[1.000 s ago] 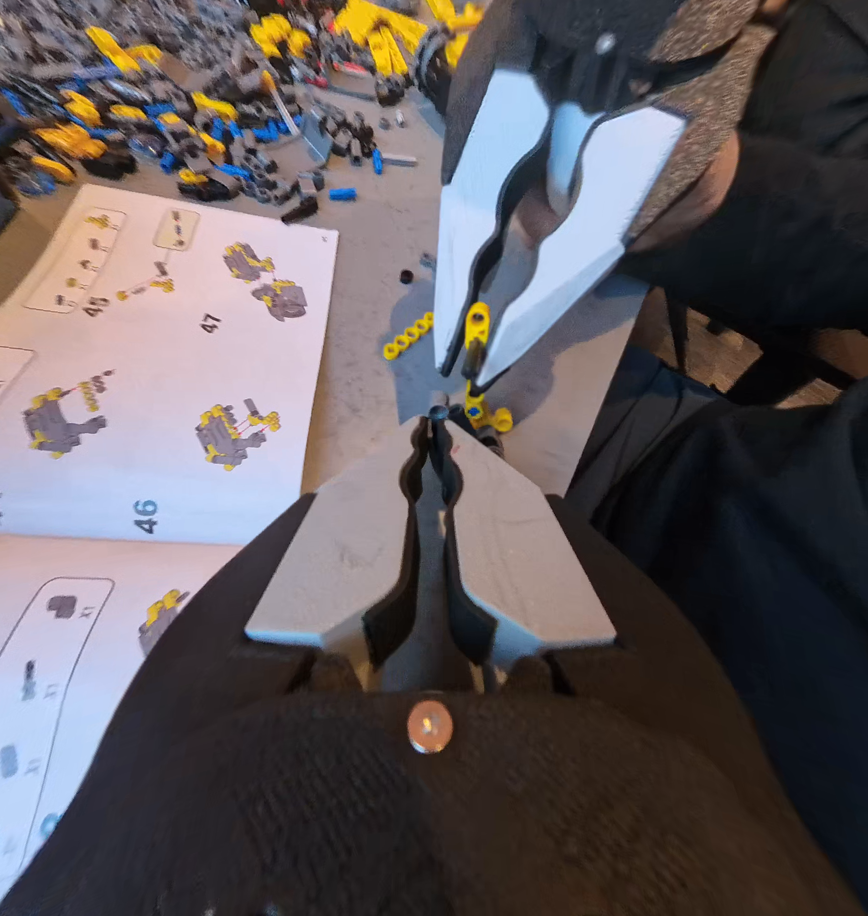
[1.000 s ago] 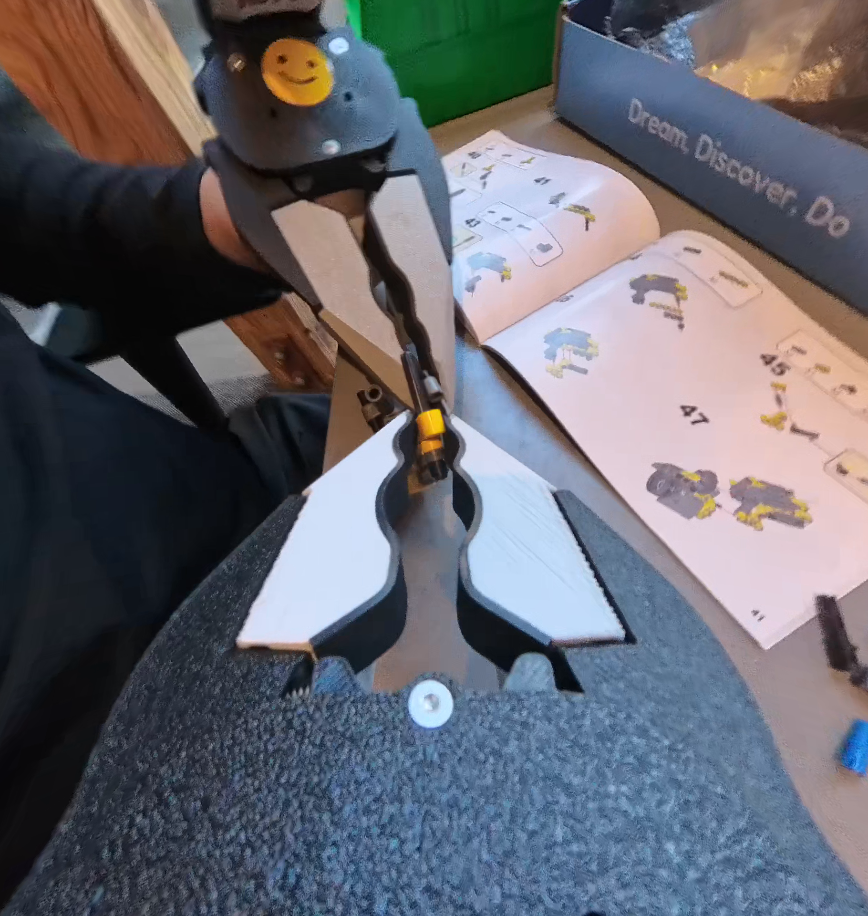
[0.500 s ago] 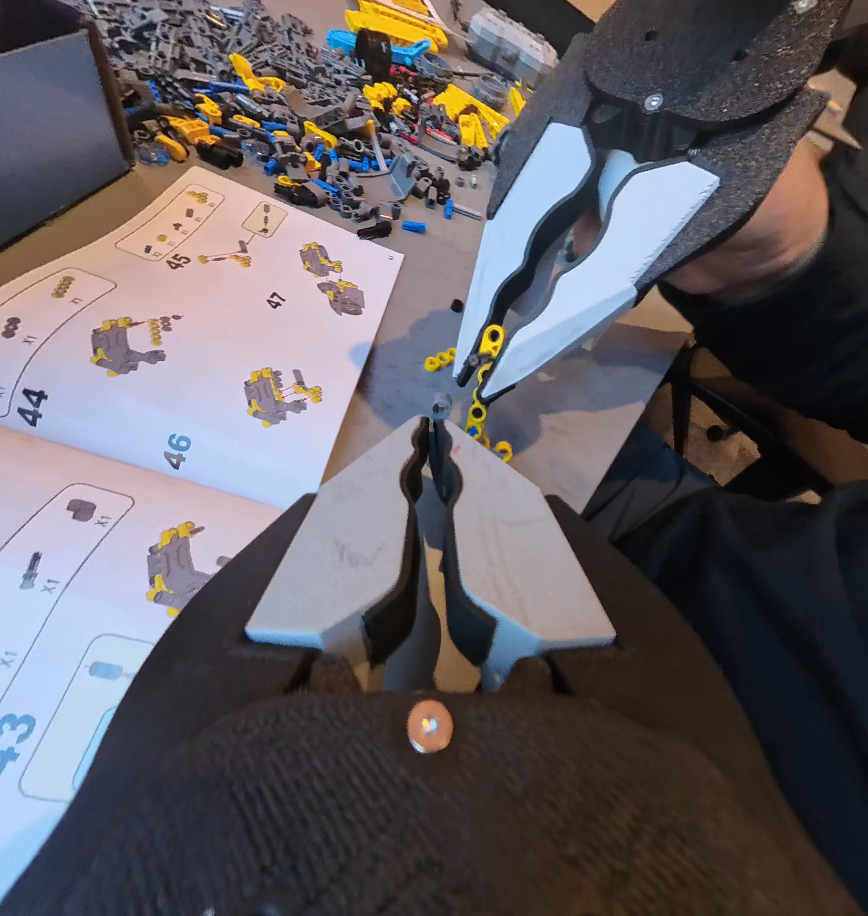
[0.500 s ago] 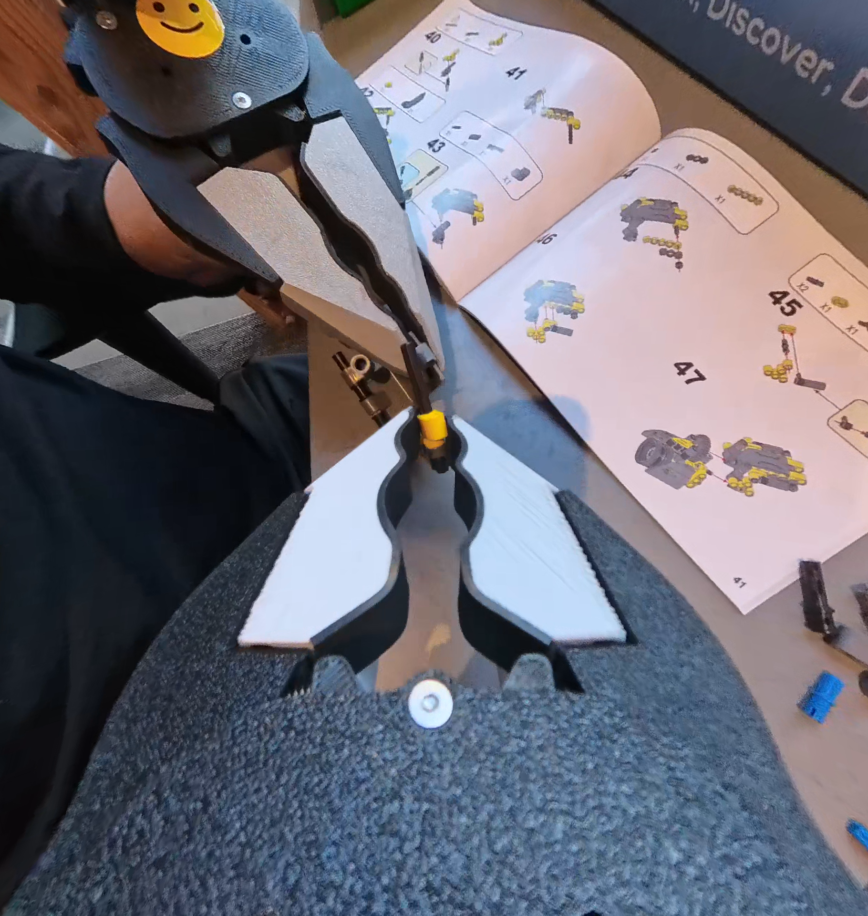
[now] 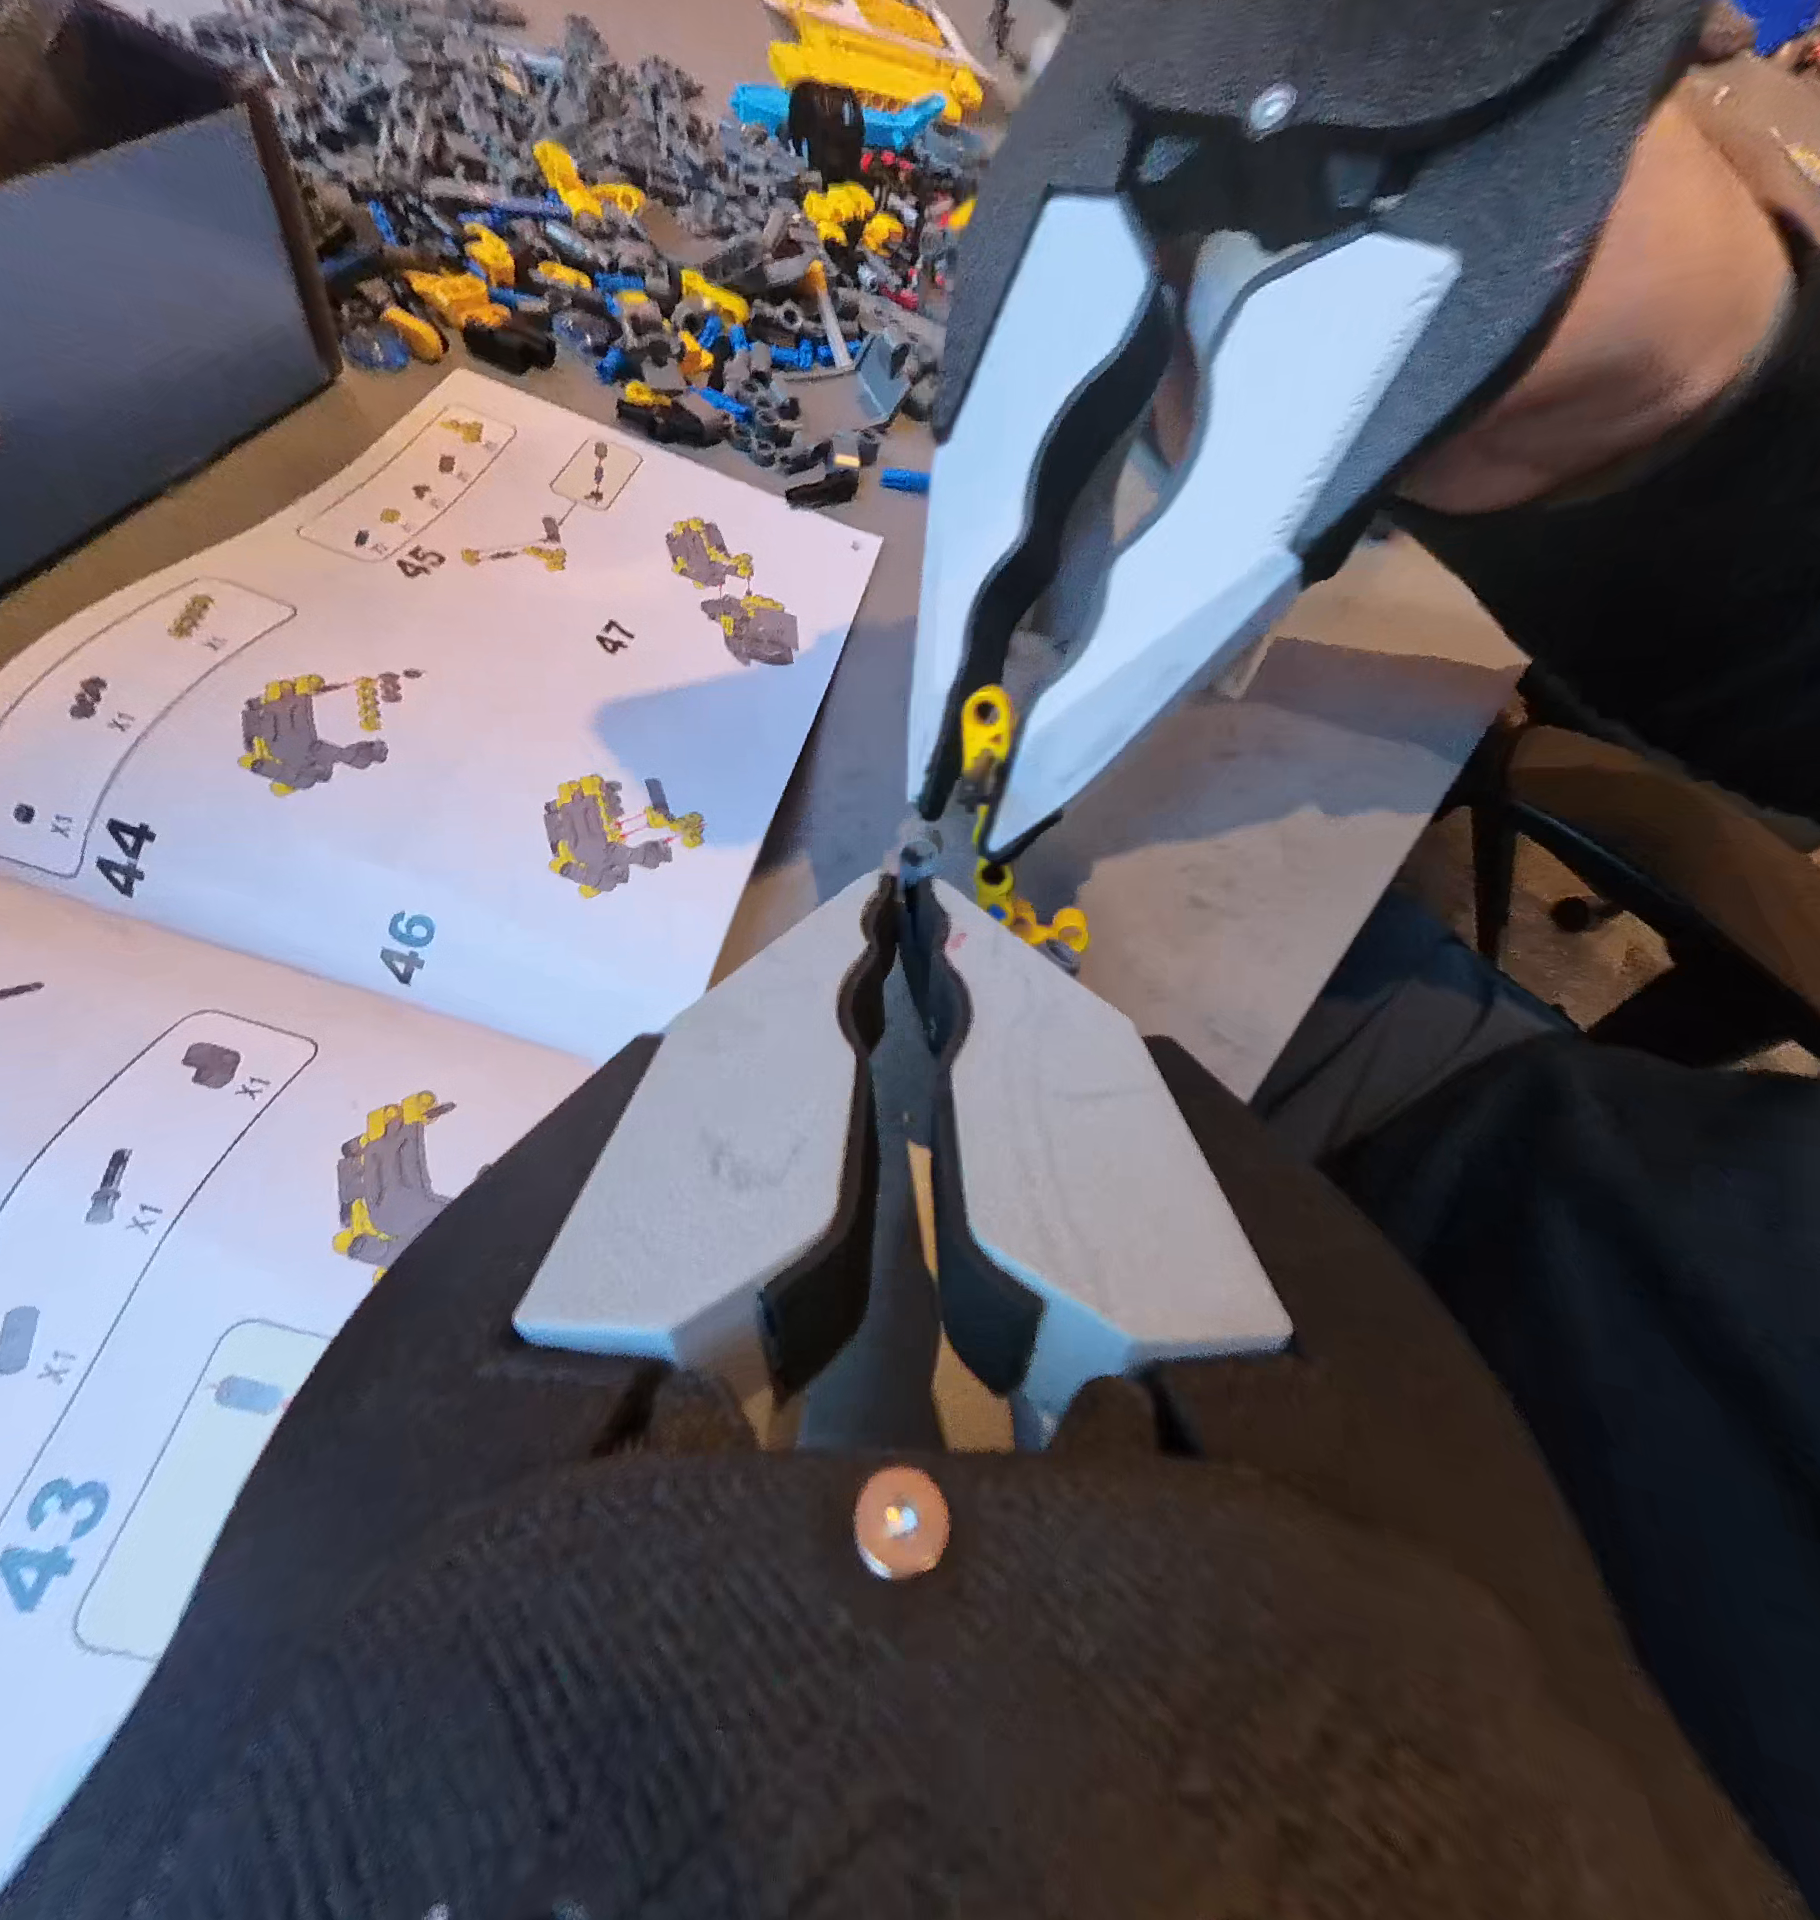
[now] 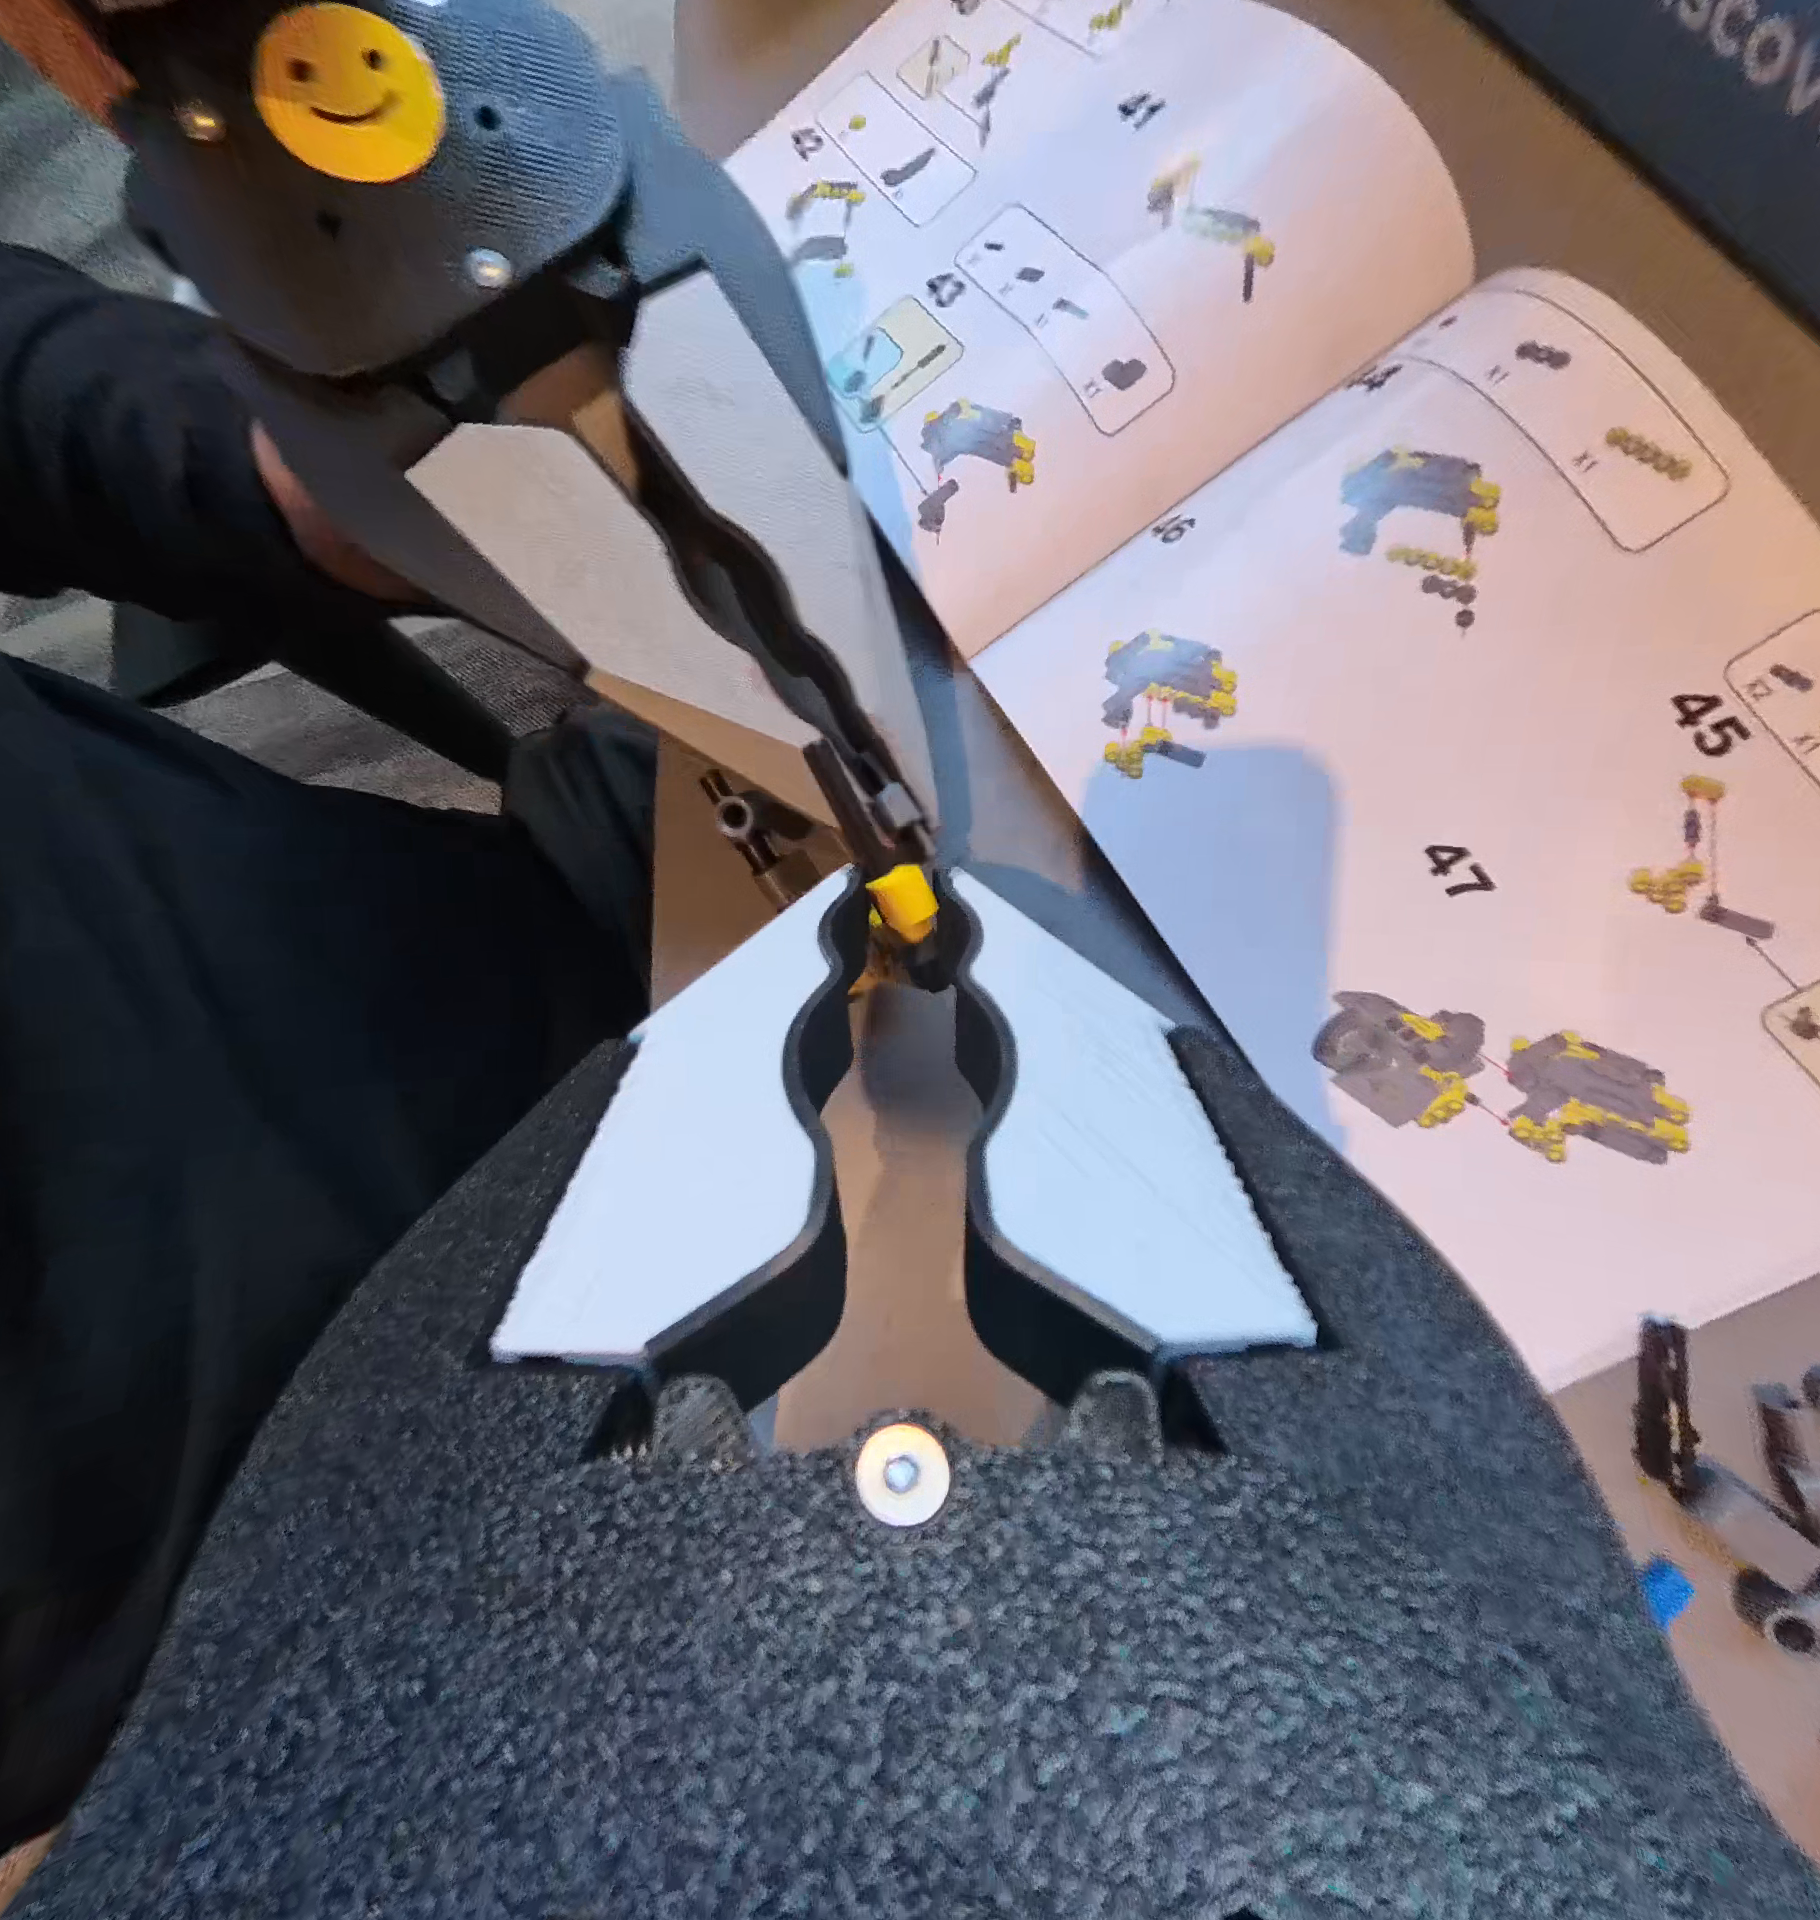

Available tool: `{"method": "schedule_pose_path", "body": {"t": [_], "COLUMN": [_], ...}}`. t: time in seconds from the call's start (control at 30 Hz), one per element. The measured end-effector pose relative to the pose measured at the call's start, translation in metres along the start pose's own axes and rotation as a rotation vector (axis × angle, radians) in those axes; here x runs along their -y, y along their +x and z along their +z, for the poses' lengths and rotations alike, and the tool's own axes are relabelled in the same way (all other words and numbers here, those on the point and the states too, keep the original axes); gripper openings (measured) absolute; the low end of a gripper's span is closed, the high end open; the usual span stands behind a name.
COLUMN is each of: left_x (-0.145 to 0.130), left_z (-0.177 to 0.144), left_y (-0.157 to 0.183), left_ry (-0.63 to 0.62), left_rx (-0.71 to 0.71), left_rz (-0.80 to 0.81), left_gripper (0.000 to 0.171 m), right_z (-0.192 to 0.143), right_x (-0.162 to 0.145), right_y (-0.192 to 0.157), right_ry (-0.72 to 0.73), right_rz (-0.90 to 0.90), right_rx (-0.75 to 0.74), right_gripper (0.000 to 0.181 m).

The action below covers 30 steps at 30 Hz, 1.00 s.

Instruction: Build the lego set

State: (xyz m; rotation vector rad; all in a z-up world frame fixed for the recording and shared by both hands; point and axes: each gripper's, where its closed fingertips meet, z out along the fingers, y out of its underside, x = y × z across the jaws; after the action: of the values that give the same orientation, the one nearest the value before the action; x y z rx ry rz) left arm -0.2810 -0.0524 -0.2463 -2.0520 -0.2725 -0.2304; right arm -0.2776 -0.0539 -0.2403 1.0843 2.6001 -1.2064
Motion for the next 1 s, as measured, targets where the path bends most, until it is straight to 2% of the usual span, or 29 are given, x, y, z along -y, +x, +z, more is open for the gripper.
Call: {"method": "schedule_pose_path", "body": {"t": [0.1, 0.17, 0.37, 0.47, 0.57, 0.63, 0.8, 0.83, 0.93, 1.0], "left_x": [-0.003, -0.005, -0.006, -0.006, -0.006, -0.007, 0.001, 0.004, 0.021, 0.027], "left_z": [0.001, 0.0, 0.0, 0.0, 0.0, 0.001, -0.003, -0.006, -0.017, -0.019], "left_y": [-0.004, -0.008, -0.005, -0.002, -0.002, -0.004, -0.004, -0.003, 0.008, 0.015], "left_ry": [-0.031, -0.046, -0.065, -0.066, -0.07, -0.075, -0.043, -0.036, 0.006, -0.009], "left_rx": [-0.012, -0.013, -0.042, -0.072, -0.077, -0.062, -0.047, -0.048, -0.081, -0.107], "left_rz": [-0.051, -0.071, -0.045, -0.054, -0.058, -0.059, -0.001, 0.033, 0.097, 0.127], "left_gripper": [0.002, 0.002, 0.003, 0.002, 0.002, 0.003, 0.001, 0.003, 0.028, 0.043], "right_z": [-0.001, -0.001, 0.002, 0.002, -0.006, -0.008, -0.012, -0.013, -0.016, -0.021], "right_x": [-0.001, -0.005, -0.016, -0.004, 0.011, 0.011, 0.008, 0.007, 0.006, 0.008], "right_y": [0.0, 0.001, 0.001, -0.001, -0.011, -0.01, -0.012, -0.01, -0.008, -0.01], "right_ry": [0.052, 0.072, 0.133, 0.192, 0.284, 0.288, 0.29, 0.291, 0.305, 0.34], "right_rz": [-0.022, -0.009, -0.019, -0.075, -0.132, -0.133, -0.097, -0.09, -0.08, -0.079], "right_rx": [0.008, 0.023, 0.051, 0.04, 0.078, 0.081, 0.095, 0.08, 0.064, 0.085], "right_gripper": [0.014, 0.027, 0.024, 0.028, 0.025, 0.01, 0.008, 0.008, 0.007, 0.007]}}
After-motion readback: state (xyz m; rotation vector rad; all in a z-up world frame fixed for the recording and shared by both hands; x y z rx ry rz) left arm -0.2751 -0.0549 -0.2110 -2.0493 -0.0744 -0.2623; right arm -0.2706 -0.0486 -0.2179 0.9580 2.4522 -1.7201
